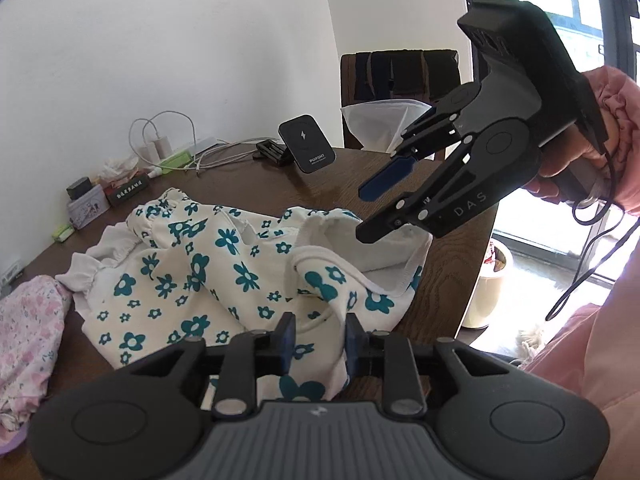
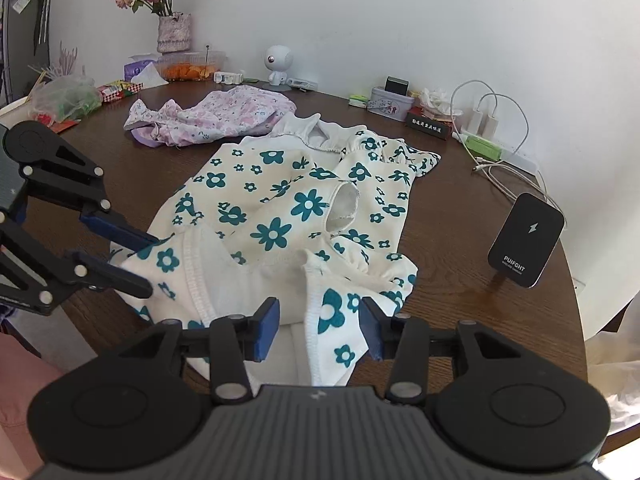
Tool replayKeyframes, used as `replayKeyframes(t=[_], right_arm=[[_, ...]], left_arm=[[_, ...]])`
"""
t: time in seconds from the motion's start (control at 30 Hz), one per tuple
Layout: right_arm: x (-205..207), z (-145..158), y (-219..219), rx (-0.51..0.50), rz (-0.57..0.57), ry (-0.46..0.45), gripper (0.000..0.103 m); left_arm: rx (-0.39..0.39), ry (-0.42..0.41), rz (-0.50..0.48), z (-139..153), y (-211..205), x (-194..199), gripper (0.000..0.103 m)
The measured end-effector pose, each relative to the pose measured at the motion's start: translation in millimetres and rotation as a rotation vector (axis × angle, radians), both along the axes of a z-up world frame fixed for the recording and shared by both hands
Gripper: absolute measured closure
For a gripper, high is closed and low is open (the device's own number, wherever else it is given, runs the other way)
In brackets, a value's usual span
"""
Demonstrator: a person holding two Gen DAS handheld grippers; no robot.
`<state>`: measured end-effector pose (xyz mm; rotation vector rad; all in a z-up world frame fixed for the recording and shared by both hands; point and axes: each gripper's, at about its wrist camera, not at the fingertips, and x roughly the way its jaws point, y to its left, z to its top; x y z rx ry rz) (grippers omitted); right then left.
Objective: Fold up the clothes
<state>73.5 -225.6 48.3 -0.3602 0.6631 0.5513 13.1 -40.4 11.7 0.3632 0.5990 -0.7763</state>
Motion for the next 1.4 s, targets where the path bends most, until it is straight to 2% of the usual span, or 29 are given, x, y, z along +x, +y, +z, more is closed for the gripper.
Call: replayKeyframes(t=[0.03,0.17,0.2,0.23,0.27,0.3,0.43,0.47,0.57,0.6,0.63,0.73,0.77,0.8,0.87,1.03,1.1,1.2,1.23,1.27,1.33,1.4], right_arm=[[4.1,-1.4,2.2,-0.022,0.007,0.003,0.056],[19.1,-11.1,11.6,-0.095,0.033,0.02,0.054],[21.9,-12.9,13.3,-0.104,0.033,0.021,0.058],[24.5,-14.4,13.9,-0.107,0.033,0.026,0.065],[25.7,-14.5,12.0,-0.091,0.029,0.037,0.09],[25.7,-13.7,8.7,-0.063,0.021,0.051,0.1],[16.0,-9.4,-7.4,0.026,-0.019,0.07,0.101],[11.2,-8.7,-10.3,0.043,-0.019,0.079,0.101],[-5.4,-7.9,-14.7,0.087,0.013,0.135,0.101],[-11.0,-7.7,-16.1,0.102,0.024,0.154,0.101],[-16.0,-7.5,-15.9,0.112,0.039,0.172,0.101],[-23.4,-0.9,-13.7,0.16,0.119,0.228,0.096],[-23.5,4.3,-15.3,0.189,0.143,0.24,0.089],[-22.4,11.2,-18.3,0.22,0.161,0.241,0.076],[-10.5,17.0,-24.4,0.236,0.157,0.234,0.059],[27.3,24.7,-40.1,0.237,0.114,0.207,0.058],[46.4,13.8,-42.8,0.247,0.111,0.254,0.058],[66.5,-11.3,-37.5,0.277,0.14,0.367,0.058],[69.1,-18.3,-34.2,0.276,0.152,0.39,0.058],[72.1,-23.9,-31.6,0.275,0.163,0.408,0.058],[78.6,-29.7,-30.2,0.282,0.171,0.432,0.056],[83.9,-31.9,-30.6,0.299,0.181,0.45,0.054]], left_arm=[[-0.037,0.038,0.013,4.2,5.2,3.3,0.059],[-0.186,0.167,0.045,23.5,13.3,18.2,0.05],[-0.2,0.185,0.049,26.2,11.0,21.5,0.048],[-0.2,0.2,0.06,27.7,5.4,26.5,0.047],[-0.185,0.207,0.077,27.6,-1.4,30.4,0.047],[-0.166,0.216,0.088,25.8,-8.9,34.8,0.047],[-0.068,0.27,0.128,9.8,-31.9,48.3,0.05],[-0.044,0.283,0.139,5.2,-35.6,50.4,0.052],[-0.009,0.321,0.156,-8.8,-36.0,52.6,0.073],[-0.001,0.331,0.16,-13.0,-34.8,52.6,0.085],[0.007,0.34,0.164,-17.3,-33.5,52.7,0.091],[0.034,0.304,0.146,-14.8,-20.9,43.4,0.096],[0.043,0.291,0.14,-13.8,-16.6,40.1,0.097],[0.051,0.279,0.134,-12.8,-12.3,36.9,0.097],[0.069,0.255,0.129,-10.3,-2.7,31.1,0.097],[0.103,0.21,0.128,-3.0,22.4,19.4,0.097],[0.096,0.21,0.117,-1.0,28.7,15.1,0.094],[0.045,0.191,0.071,8.4,38.7,3.8,0.077],[0.022,0.181,0.056,12.5,42.4,-0.4,0.062],[0.001,0.166,0.052,17.2,46.7,-3.9,0.052],[-0.032,0.14,0.05,25.7,54.9,-9.8,0.05],[-0.028,0.128,0.084,28.5,61.1,-10.1,0.048]])
